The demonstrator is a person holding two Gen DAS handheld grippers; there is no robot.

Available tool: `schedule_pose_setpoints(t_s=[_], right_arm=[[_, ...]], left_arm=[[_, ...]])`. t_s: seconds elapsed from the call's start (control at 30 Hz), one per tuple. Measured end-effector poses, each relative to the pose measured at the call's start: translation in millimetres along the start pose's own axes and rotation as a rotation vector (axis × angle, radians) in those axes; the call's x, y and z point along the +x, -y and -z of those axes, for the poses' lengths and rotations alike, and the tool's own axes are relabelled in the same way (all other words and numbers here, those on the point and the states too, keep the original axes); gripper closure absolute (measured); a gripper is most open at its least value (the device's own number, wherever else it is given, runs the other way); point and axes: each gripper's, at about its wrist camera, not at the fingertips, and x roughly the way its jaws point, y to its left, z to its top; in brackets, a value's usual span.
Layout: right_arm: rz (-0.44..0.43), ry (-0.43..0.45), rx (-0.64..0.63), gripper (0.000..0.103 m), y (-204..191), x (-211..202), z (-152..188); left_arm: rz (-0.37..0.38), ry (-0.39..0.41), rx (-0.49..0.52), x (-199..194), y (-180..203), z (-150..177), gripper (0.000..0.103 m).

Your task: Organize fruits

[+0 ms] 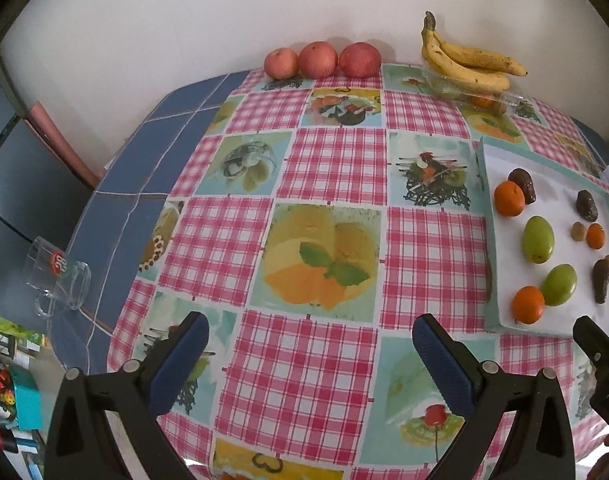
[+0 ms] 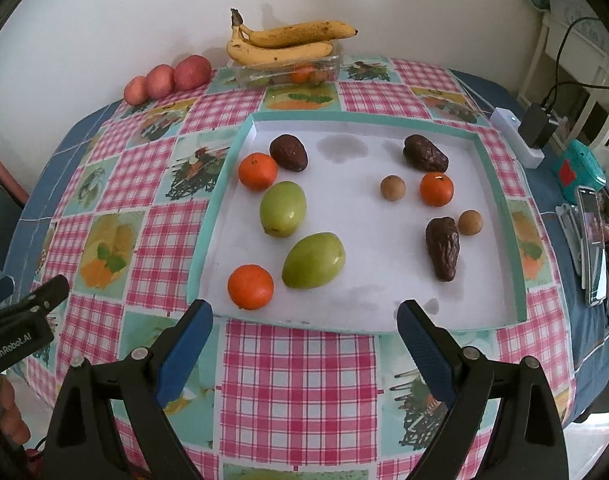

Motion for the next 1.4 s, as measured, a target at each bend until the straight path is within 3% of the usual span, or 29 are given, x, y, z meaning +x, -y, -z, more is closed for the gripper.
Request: schedule_pose_setpoints(t_s=[1.4], right_arm=[[-0.008, -0.001, -0.029, 0.009, -2.4, -1.5, -0.6]], left_arm=[[0.022, -0.025, 0.023, 4.5, 5.7, 2.9, 0.000]])
